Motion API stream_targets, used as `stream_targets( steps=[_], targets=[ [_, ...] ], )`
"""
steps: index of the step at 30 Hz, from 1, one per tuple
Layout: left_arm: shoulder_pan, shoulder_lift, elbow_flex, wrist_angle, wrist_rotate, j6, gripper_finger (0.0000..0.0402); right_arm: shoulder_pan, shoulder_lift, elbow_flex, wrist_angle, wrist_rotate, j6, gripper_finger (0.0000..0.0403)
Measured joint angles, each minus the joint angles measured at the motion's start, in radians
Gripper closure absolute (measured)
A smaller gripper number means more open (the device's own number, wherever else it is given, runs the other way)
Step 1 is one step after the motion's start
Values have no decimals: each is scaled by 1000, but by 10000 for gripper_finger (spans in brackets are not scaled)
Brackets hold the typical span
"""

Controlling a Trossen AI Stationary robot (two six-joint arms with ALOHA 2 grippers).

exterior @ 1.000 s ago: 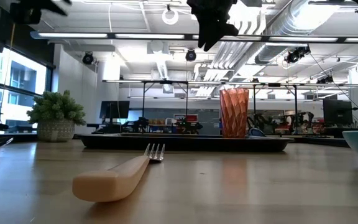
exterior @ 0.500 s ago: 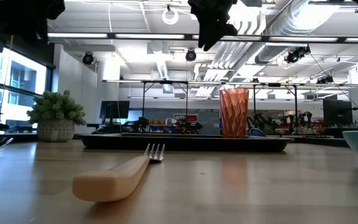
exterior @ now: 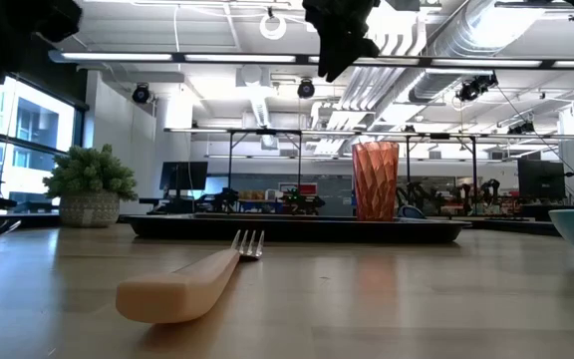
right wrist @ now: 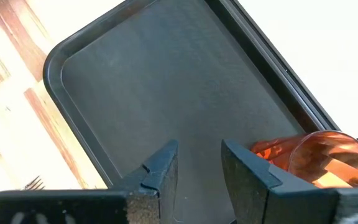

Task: Pick and place plate/cup/fork/spoon on tray
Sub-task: Put the yellow spoon on the black table tray

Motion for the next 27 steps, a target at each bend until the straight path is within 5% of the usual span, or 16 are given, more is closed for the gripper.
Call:
stream_targets(
  steps=[15,27],
  targets=[
    [-183,71,0,-54,69,-318,236,0,0,0,0,-1,-9,288],
    [-268,231,0,75,63,-449,246,0,0,0,0,-2,-9,288]
  ],
)
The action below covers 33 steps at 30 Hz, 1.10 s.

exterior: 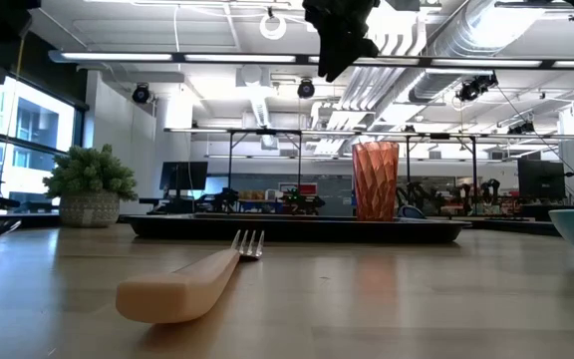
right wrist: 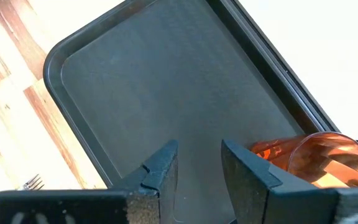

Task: Pick and place plate/cup/fork/spoon on tray
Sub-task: Put the yellow spoon on the black table tray

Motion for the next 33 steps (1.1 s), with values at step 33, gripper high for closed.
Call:
stream_targets(
  steps=[33],
  targets=[
    [-26,388,-1,241,-53,-177,249,1,0,-1,0,0,-1,288]
  ],
)
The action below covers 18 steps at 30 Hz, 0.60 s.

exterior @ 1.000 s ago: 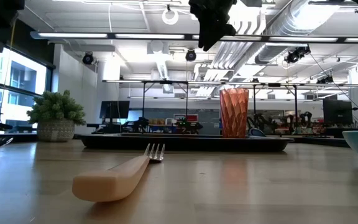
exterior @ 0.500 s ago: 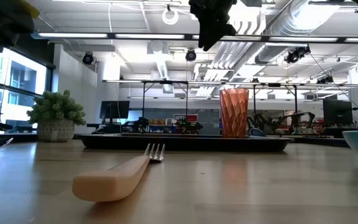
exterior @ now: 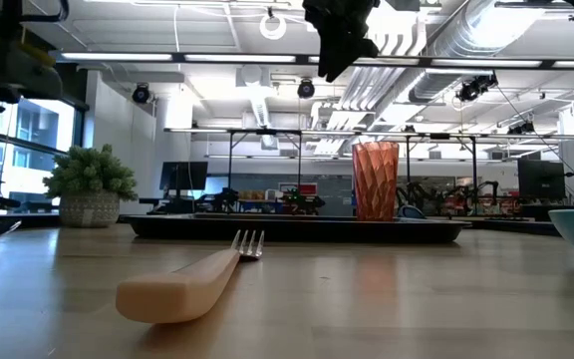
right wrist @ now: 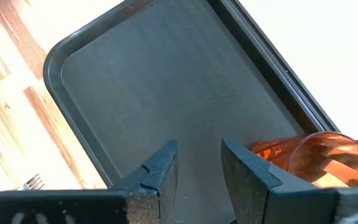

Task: Pick and place plate/cup/fork/spoon on tray
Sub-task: Put the yellow spoon on the black table tray

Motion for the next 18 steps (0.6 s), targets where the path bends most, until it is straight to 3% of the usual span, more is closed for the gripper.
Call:
stream_targets(
  steps=[18],
  targets=[
    [-1,109,0,95,75,0,249,0,0,0,0,0,-27,288]
  ],
)
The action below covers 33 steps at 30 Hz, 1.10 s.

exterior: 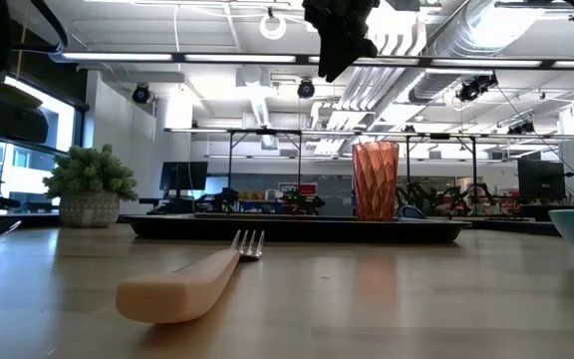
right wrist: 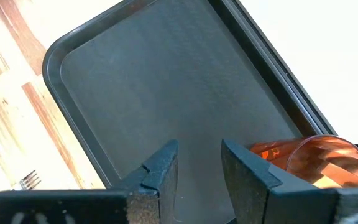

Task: Pick and place plate/cup/fork/spoon on tray
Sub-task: Put the yellow spoon on the black table tray

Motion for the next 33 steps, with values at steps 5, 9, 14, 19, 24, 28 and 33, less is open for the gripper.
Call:
stream_targets(
  steps=[5,9,14,19,24,28,33],
  targets=[
    [1,24,2,14,0,6,250,0,0,0,0,0,-2,288],
    [1,38,5,16,3,7,254,0,0,0,0,0,-9,288],
    [1,44,4,18,-1,24,278,0,0,0,0,0,-9,288],
    [2,45,3,25,-6,32,330,0,0,0,0,0,-9,288],
    [2,45,2,25,-3,37,364,0,0,0,0,0,-9,288],
    [2,39,2,30,-1,37,364,0,0,0,1,0,-9,288],
    [-1,-2,-4,29,16,40,364,0,0,0,1,0,-9,288]
  ],
)
